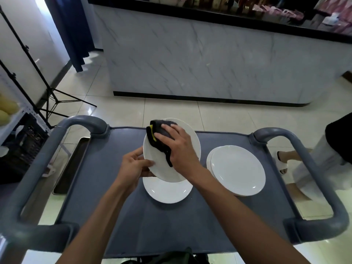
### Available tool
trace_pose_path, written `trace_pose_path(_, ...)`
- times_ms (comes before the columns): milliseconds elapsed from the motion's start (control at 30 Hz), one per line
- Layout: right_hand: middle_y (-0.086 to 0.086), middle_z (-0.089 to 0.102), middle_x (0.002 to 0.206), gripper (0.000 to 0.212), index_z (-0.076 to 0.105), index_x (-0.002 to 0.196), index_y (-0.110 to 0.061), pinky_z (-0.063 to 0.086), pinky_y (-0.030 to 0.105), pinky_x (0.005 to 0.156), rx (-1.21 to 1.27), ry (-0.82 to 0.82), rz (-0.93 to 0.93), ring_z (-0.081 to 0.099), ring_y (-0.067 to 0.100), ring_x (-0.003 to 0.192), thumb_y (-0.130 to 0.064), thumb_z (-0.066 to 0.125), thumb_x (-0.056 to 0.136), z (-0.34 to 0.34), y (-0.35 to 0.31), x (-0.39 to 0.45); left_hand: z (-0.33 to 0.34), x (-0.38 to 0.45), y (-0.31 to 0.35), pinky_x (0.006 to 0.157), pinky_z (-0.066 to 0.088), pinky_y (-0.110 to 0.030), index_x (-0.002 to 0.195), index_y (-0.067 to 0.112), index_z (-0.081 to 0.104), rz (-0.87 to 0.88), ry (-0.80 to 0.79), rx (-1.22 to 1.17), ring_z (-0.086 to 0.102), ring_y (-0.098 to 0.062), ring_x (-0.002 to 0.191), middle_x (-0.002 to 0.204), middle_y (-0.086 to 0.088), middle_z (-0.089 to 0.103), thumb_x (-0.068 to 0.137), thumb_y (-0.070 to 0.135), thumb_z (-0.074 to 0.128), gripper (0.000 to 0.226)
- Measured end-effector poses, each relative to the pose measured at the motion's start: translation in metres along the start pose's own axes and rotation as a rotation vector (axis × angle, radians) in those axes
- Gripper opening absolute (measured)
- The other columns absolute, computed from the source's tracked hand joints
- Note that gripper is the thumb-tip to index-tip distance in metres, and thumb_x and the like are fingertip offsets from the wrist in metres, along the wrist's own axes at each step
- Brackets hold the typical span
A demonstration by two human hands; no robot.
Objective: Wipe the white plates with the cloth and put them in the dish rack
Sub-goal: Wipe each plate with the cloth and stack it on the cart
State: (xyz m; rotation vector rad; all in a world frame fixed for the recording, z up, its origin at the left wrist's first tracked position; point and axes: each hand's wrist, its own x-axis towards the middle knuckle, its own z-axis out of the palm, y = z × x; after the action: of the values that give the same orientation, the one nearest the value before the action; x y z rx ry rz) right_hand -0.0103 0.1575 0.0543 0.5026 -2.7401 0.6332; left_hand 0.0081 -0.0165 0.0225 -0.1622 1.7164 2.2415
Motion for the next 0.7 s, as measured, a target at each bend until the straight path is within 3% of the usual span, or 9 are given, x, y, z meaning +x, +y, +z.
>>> trace_pose_path(167,0.009,0.056,0.142,0.043,0.070,0.125,-0.021,0.036,0.051,0.108,0.037,-0.039,-0.079,0.046,0.038,0.132,-0.008,0.052,0.087,0.002,-0.007,-0.009,-0.006,0.000,0.001,0.066,0.061,-0.047,0.116,0.016,0.074,0.033,0.004,-0.013,0.073,-0.042,0.090,0.103,-0.019,0.075,0.081,-0.016,0.062,0.049)
trace_pose_path(400,0.006,0.057,0.141,0.041,0.072,0.122,-0.022,0.039,0.052,0.106,0.045,-0.031,-0.118,0.047,0.035,0.133,-0.002,0.063,0.087,0.001,0.002,-0.028,-0.011,0.003,0.009,0.068,0.062,-0.048,0.117,0.014,0.073,0.075,-0.011,-0.031,0.072,-0.045,0.089,0.104,-0.023,0.074,0.083,-0.017,0.058,0.048)
trace_pose_path(700,0.010,0.057,0.141,0.038,0.070,0.125,-0.022,0.039,0.051,0.106,-0.014,0.039,-0.113,0.048,0.037,0.132,-0.011,0.067,0.089,-0.004,-0.011,-0.007,-0.005,0.007,0.013,0.069,0.061,-0.049,0.110,0.014,0.075,0.050,-0.106,0.013,0.071,-0.044,0.093,0.106,-0.022,0.074,0.080,-0.019,0.058,0.048)
